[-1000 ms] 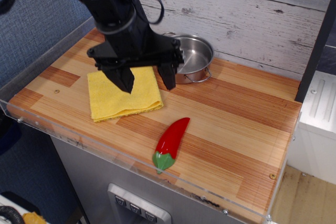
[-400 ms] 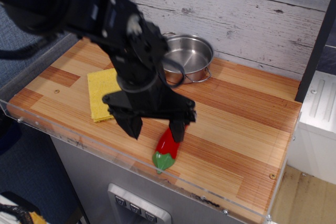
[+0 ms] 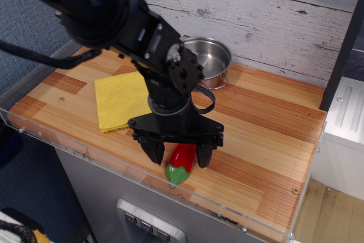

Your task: Put the pepper to the right of the pan

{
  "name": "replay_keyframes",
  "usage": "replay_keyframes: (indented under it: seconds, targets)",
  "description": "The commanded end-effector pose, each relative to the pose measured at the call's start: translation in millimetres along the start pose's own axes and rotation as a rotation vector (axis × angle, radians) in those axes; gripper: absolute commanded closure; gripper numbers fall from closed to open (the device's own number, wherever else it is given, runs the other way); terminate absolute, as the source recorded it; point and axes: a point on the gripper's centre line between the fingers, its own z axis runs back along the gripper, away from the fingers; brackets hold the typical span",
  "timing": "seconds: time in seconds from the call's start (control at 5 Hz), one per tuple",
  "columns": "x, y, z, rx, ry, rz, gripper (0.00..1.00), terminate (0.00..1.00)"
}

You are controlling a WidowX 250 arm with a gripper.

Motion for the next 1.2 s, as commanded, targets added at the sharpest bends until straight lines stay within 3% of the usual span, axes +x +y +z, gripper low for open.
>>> replay_keyframes:
  seconds: [0.0,0.4,1.0]
  targets:
    - [10.1,-7.7,-13.7,0.011,-0.004,0.003,1.0,0.0]
    - [3.9,-16.5,-13.9,0.007,0.002,-0.014,1.0,0.0]
    - [21.9,-18.6,50.8,-0.113,-0.023,0.051,1.0,0.0]
